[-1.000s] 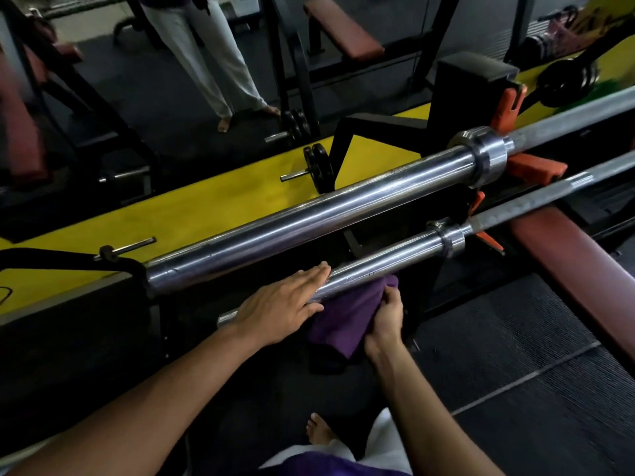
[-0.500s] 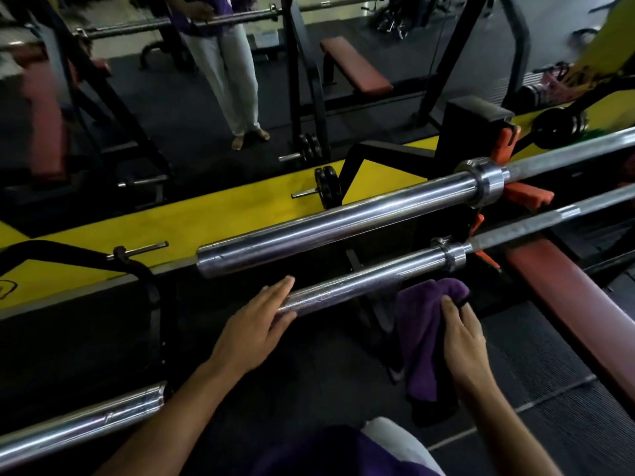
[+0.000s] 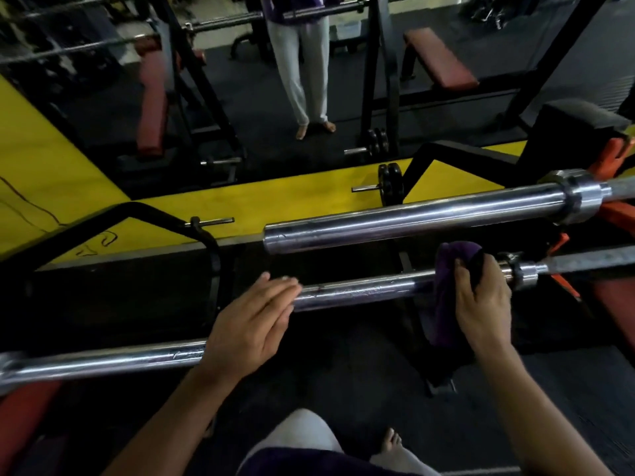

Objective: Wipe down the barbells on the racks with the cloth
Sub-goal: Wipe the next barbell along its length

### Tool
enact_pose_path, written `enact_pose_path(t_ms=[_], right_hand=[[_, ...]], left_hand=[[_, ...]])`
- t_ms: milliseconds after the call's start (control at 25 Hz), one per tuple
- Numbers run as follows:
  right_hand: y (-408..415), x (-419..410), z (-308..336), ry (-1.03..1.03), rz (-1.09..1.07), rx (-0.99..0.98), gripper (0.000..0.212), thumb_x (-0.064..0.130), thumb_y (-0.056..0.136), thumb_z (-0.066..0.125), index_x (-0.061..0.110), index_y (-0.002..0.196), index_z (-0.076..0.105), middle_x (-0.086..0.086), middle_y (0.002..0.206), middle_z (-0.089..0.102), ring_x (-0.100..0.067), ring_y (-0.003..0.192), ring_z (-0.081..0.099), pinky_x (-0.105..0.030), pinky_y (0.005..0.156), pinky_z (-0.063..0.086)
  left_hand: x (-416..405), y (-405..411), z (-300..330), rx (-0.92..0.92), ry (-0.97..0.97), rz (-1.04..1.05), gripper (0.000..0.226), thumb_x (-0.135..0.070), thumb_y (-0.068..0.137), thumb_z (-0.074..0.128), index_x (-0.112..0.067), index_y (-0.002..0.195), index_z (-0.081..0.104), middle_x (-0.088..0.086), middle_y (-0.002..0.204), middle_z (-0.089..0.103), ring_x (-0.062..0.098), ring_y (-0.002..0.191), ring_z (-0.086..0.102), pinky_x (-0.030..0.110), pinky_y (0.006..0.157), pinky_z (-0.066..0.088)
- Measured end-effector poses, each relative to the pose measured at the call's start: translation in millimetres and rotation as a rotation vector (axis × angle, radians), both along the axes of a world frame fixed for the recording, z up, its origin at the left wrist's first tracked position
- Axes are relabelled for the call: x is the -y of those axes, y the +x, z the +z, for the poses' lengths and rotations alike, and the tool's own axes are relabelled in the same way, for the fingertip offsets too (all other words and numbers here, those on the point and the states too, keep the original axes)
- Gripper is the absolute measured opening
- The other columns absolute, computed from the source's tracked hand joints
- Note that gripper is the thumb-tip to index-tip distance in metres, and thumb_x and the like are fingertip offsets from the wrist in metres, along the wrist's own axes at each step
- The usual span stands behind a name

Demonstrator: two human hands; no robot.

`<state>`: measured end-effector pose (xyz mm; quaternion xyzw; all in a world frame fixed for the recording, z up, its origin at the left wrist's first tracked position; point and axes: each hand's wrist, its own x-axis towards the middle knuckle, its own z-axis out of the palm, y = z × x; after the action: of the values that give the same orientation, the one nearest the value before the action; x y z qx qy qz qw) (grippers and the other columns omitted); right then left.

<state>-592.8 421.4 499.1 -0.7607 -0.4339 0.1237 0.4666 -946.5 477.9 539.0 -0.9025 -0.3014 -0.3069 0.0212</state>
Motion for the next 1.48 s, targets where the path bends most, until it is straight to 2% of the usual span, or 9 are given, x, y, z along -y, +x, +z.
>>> enact_pose_path(t_ms=[240, 360, 480, 680, 840, 1040, 1240, 1360, 1480], right_hand=[[-11.7, -5.4, -25.7, -0.133, 0.005, 0.182, 0.029, 0.036, 0.100, 0.049, 0.009, 0.107, 0.056, -0.008, 0.102, 0.057, -0.030, 0.096, 0.055, -0.034, 0.074, 0.037], [-22.7, -7.3, -30.8, -0.222, -0.095, 0.242, 0.023, 0.031, 0.100, 0.056, 0.009, 0.106, 0.056, -0.012, 0.106, 0.053, -0.034, 0.102, 0.050, -0.043, 0.083, 0.042], [-32.9, -9.0, -39.3, -0.212, -0.166, 0.366, 0.036, 0.041, 0.098, 0.049, 0.008, 0.108, 0.060, -0.016, 0.108, 0.050, -0.033, 0.101, 0.044, -0.047, 0.093, 0.038], [-77.8, -35.2, -45.4, -0.143, -0.268, 0.288, 0.034, 0.033, 0.097, 0.049, 0.004, 0.112, 0.061, -0.015, 0.122, 0.052, -0.037, 0.116, 0.051, -0.048, 0.104, 0.041], [-156.3, -48.4, -47.4, -0.127, -0.136, 0.401, 0.028, 0.024, 0.088, 0.054, 0.005, 0.107, 0.064, -0.015, 0.117, 0.063, -0.035, 0.125, 0.053, -0.054, 0.113, 0.035], [-232.8, -54.8, -47.6, -0.182, 0.115, 0.467, 0.038, 0.038, 0.091, 0.052, 0.017, 0.120, 0.062, -0.002, 0.125, 0.063, -0.023, 0.135, 0.047, -0.044, 0.122, 0.023], [-185.4, -36.5, -50.4, -0.136, 0.320, 0.592, 0.042, 0.038, 0.095, 0.053, 0.013, 0.129, 0.058, -0.005, 0.131, 0.060, -0.025, 0.138, 0.046, -0.047, 0.122, 0.023], [-111.8, -32.5, -45.7, -0.181, 0.102, 0.572, 0.034, 0.034, 0.096, 0.053, 0.008, 0.116, 0.060, -0.017, 0.125, 0.062, -0.035, 0.125, 0.055, -0.048, 0.120, 0.023], [-49.3, -35.2, -36.8, -0.291, -0.063, 0.526, 0.025, 0.031, 0.098, 0.055, 0.006, 0.101, 0.061, -0.020, 0.110, 0.066, -0.039, 0.116, 0.059, -0.051, 0.111, 0.035]], left_hand=[[-55.5, -3.6, 47.0, -0.091, 0.122, -0.108, 0.041, -0.021, 0.104, 0.055, -0.003, 0.141, 0.057, 0.014, 0.147, 0.054, 0.027, 0.140, 0.048, 0.052, 0.119, 0.033], [-89.7, -23.0, 44.1, -0.157, 0.084, -0.198, 0.049, -0.029, 0.107, 0.049, -0.003, 0.149, 0.046, 0.013, 0.158, 0.040, 0.025, 0.149, 0.035, 0.051, 0.122, 0.028], [-103.3, -31.1, 35.7, -0.168, 0.065, -0.311, 0.052, -0.029, 0.108, 0.046, -0.002, 0.151, 0.041, 0.014, 0.162, 0.033, 0.024, 0.152, 0.028, 0.045, 0.124, 0.026], [-105.8, -29.7, 26.4, -0.080, -0.032, -0.349, 0.051, -0.023, 0.107, 0.046, -0.001, 0.153, 0.039, 0.014, 0.163, 0.031, 0.024, 0.153, 0.025, 0.048, 0.124, 0.025], [-102.3, -25.4, 18.8, 0.007, -0.055, -0.357, 0.049, -0.019, 0.106, 0.047, 0.001, 0.150, 0.041, 0.015, 0.161, 0.034, 0.027, 0.153, 0.027, 0.049, 0.124, 0.025], [-96.2, -16.1, 8.8, 0.123, -0.053, -0.340, 0.046, -0.014, 0.106, 0.045, 0.004, 0.148, 0.043, 0.016, 0.159, 0.037, 0.032, 0.151, 0.032, 0.051, 0.123, 0.026], [-102.5, -12.5, 4.6, 0.161, -0.026, -0.372, 0.042, -0.009, 0.104, 0.049, 0.006, 0.144, 0.047, 0.019, 0.154, 0.042, 0.033, 0.147, 0.037, 0.049, 0.120, 0.033], [-109.4, -14.1, 11.4, 0.112, 0.016, -0.391, 0.040, -0.011, 0.105, 0.052, 0.006, 0.141, 0.051, 0.019, 0.151, 0.047, 0.031, 0.146, 0.041, 0.050, 0.115, 0.041], [-119.8, -16.0, 25.6, 0.039, 0.065, -0.439, 0.039, -0.016, 0.106, 0.053, 0.002, 0.140, 0.054, 0.016, 0.150, 0.049, 0.026, 0.145, 0.042, 0.044, 0.114, 0.043]])
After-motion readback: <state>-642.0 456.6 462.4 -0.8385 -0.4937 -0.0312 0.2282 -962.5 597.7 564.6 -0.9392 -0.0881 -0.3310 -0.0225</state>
